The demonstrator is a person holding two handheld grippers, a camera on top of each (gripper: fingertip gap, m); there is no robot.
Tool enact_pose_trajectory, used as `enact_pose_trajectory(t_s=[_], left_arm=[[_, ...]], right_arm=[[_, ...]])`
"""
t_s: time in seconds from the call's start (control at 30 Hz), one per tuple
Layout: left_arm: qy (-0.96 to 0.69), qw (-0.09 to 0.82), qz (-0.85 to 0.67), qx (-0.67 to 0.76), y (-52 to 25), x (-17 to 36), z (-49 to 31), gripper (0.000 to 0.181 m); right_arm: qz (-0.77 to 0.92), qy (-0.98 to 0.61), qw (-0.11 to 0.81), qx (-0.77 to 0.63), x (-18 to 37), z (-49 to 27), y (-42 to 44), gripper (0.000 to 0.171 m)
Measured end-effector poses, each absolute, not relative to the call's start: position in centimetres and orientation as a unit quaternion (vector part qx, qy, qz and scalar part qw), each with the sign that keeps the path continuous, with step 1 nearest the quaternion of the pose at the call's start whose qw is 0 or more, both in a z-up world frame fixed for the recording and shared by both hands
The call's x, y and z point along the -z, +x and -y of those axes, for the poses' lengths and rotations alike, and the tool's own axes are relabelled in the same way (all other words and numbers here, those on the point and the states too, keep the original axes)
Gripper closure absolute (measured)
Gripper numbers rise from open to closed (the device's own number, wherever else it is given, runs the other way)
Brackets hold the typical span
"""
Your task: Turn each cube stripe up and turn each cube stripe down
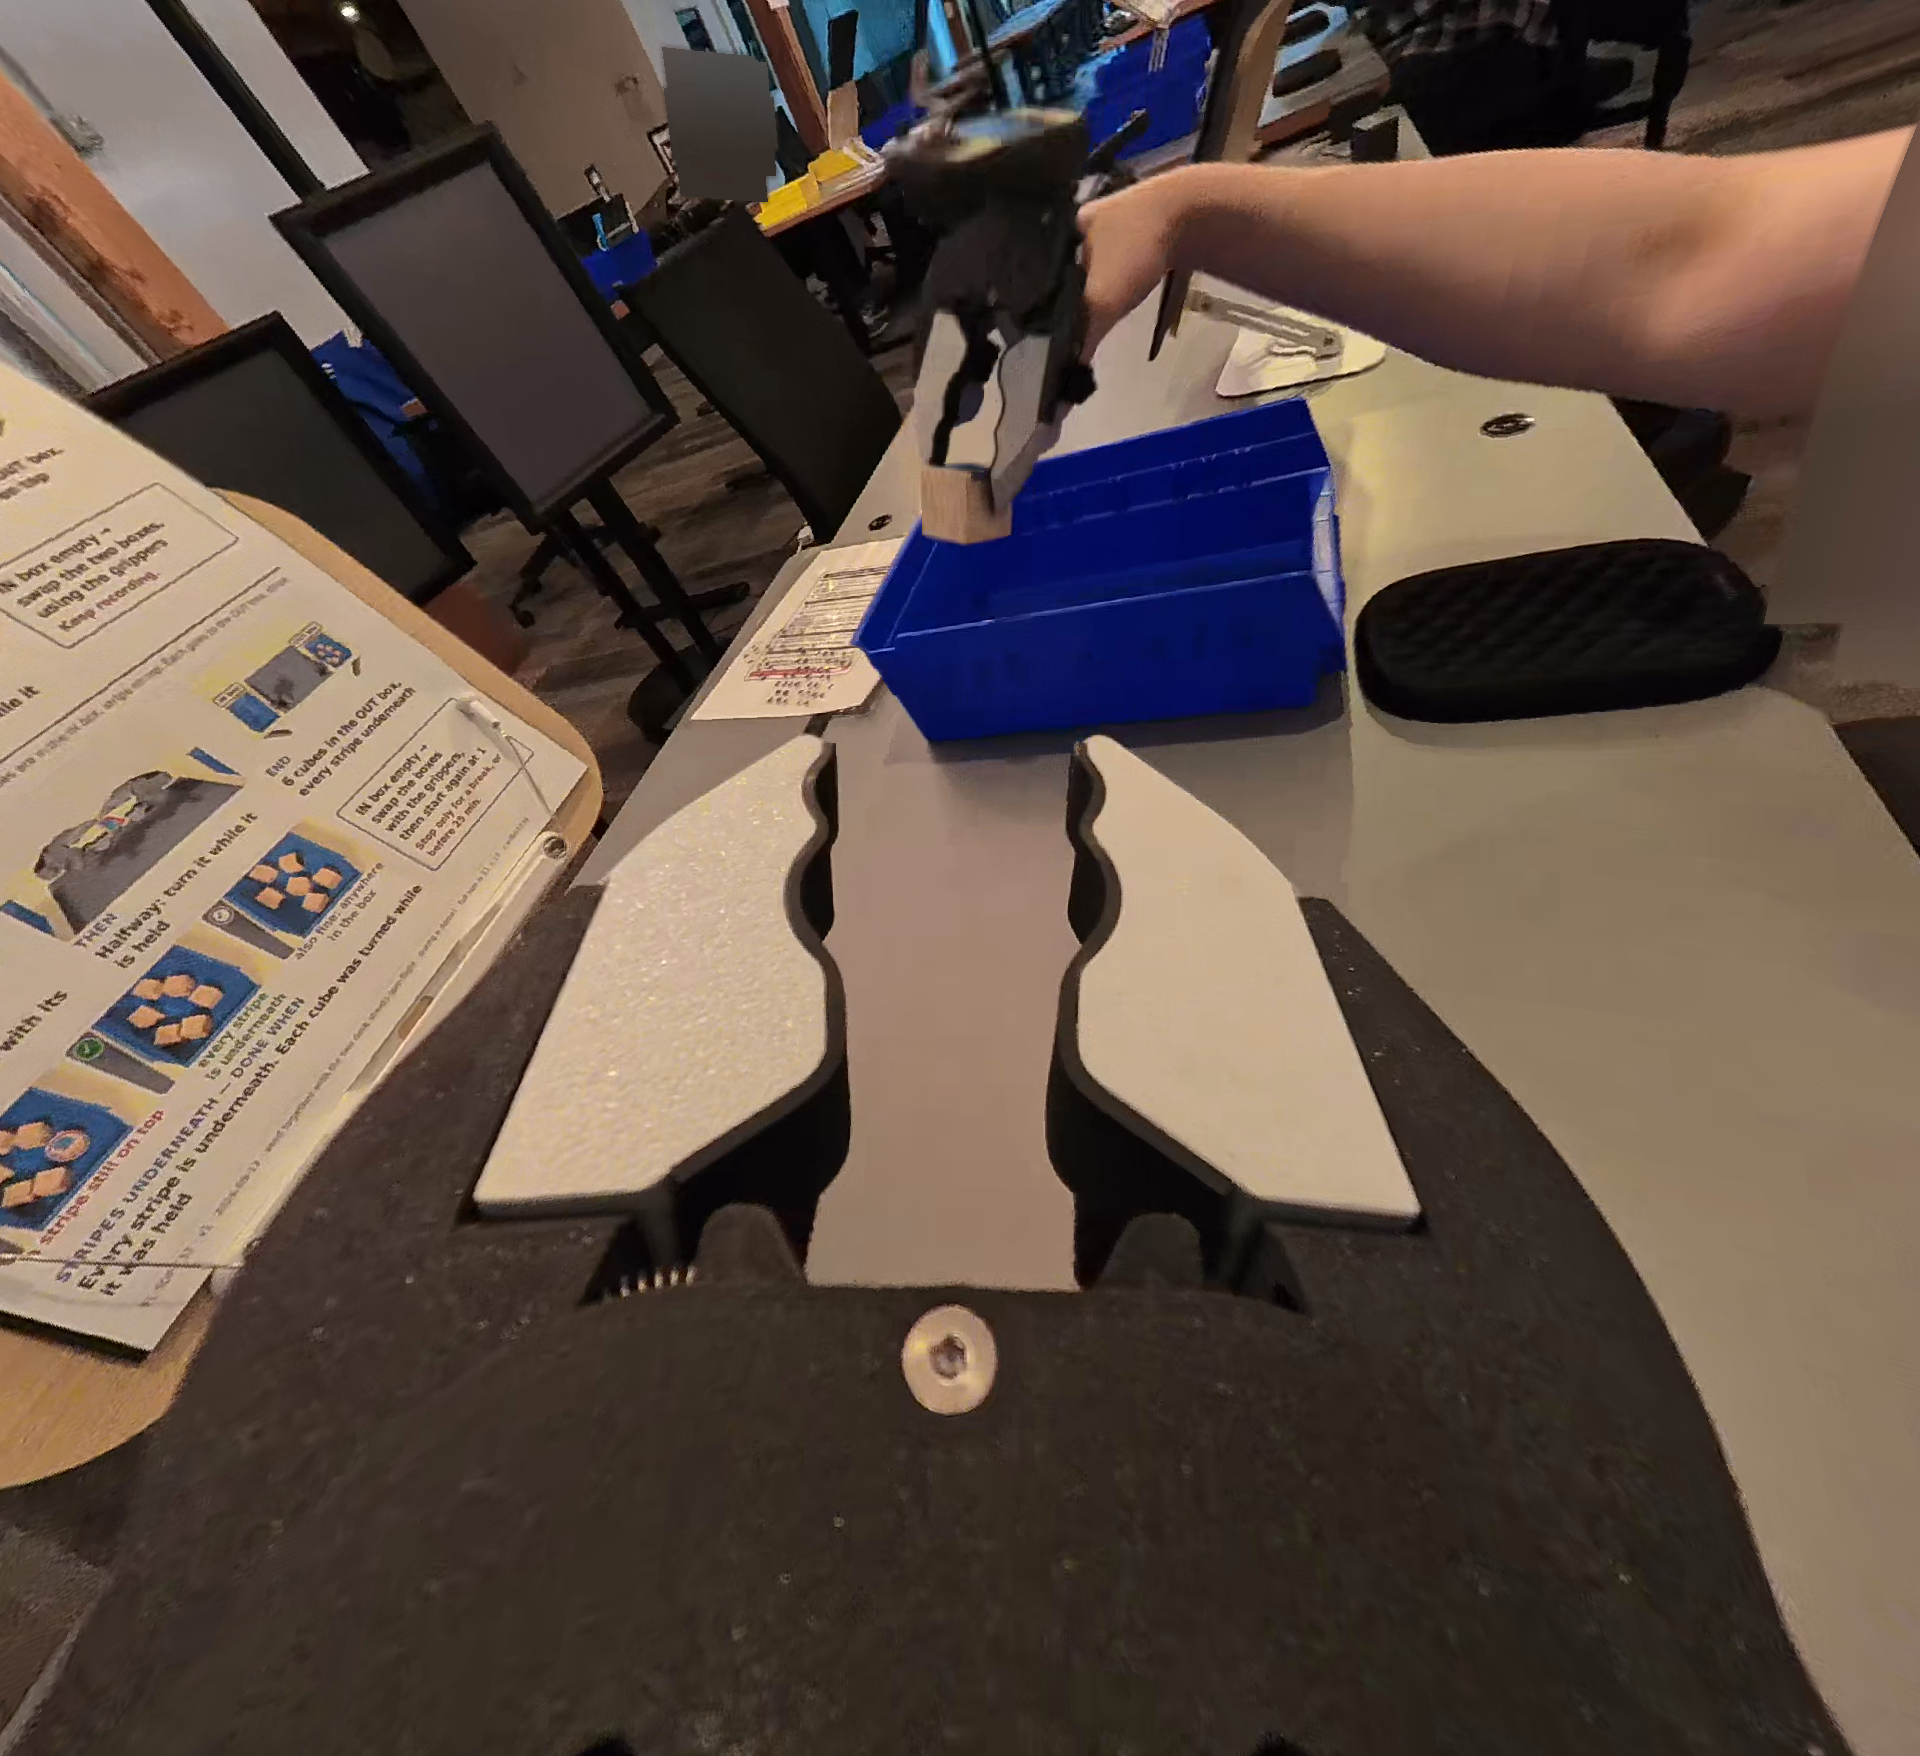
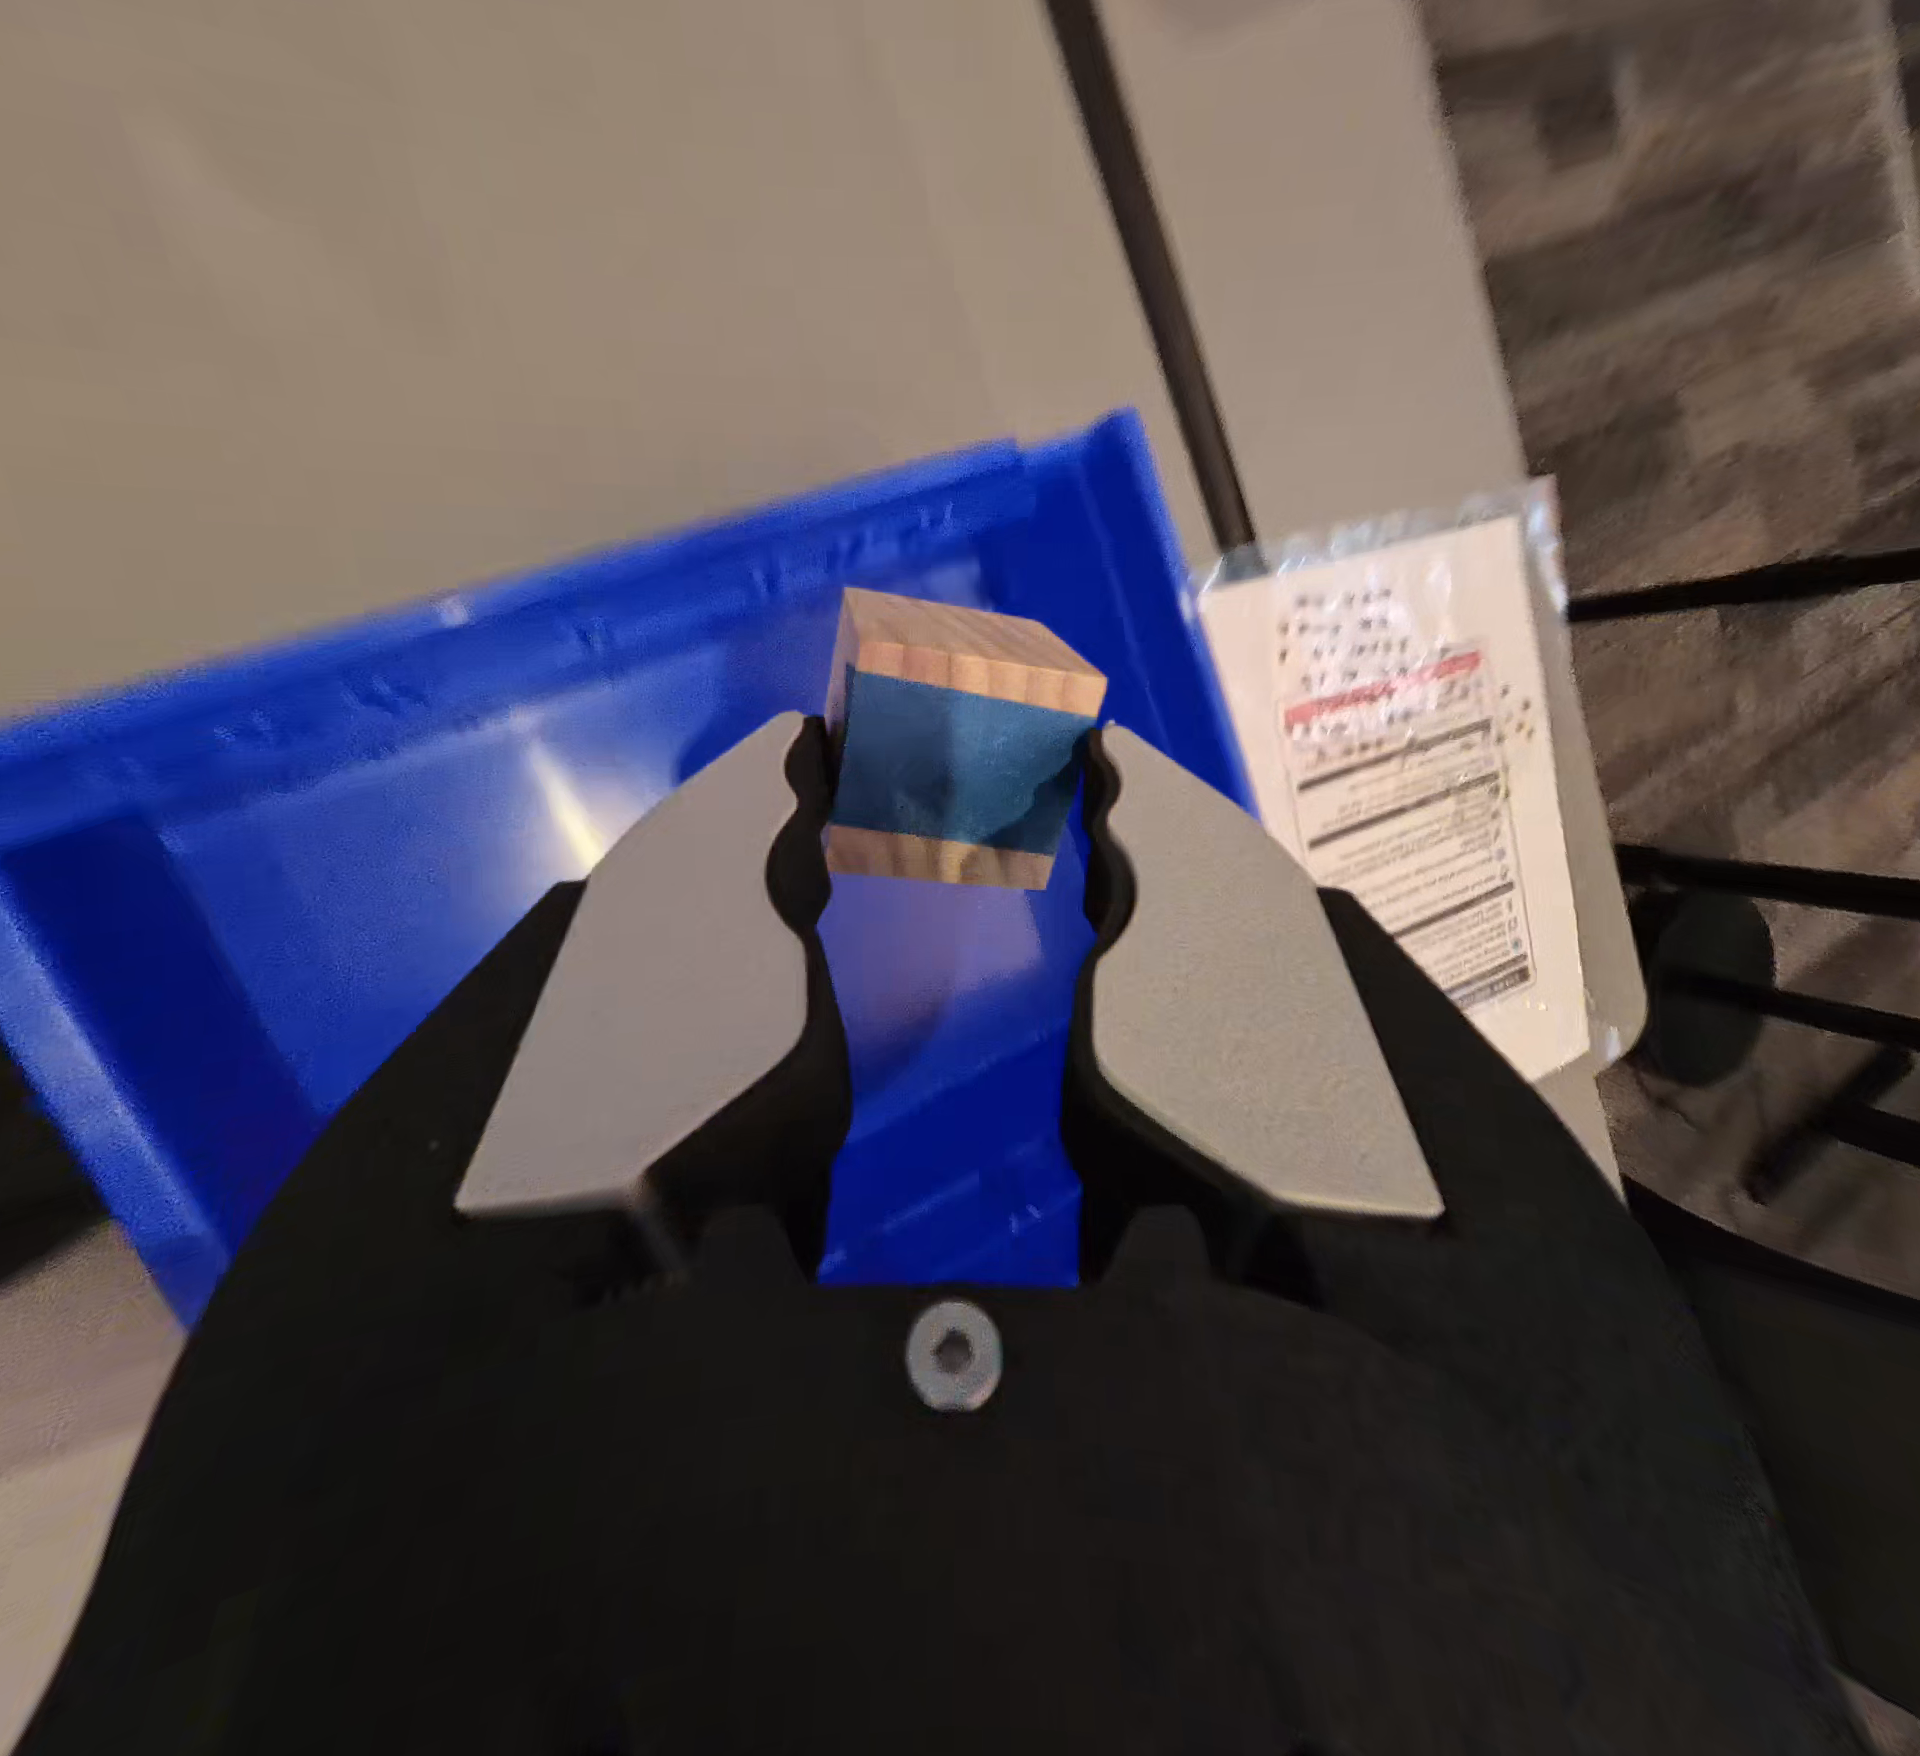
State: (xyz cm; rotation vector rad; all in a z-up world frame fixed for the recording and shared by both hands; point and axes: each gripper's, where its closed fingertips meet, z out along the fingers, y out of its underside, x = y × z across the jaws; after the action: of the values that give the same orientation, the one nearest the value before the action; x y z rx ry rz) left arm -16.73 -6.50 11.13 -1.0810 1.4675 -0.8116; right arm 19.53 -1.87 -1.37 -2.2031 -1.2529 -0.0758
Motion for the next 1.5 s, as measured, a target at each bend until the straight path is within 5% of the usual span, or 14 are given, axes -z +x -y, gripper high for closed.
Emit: enact_pose_trajectory(t_s=[0.2,0.53,1.5], left_arm=[[-0.442,0.518,-0.641,0.353,-16.2,-10.8,8.5,0.139],[-0.457,0.493,-0.653,0.350,-15.1,-9.0,8.1,0.139],[-0.471,0.477,-0.650,0.359,-14.5,-7.9,7.3,0.143]], right_arm=[[0.545,-0.811,0.208,0.030,7.8,1.5,20.8,0.124],[0.640,-0.754,0.148,0.024,11.2,0.1,19.7,0.124],[0.670,-0.729,0.140,0.013,13.6,1.1,19.6,0.124]])
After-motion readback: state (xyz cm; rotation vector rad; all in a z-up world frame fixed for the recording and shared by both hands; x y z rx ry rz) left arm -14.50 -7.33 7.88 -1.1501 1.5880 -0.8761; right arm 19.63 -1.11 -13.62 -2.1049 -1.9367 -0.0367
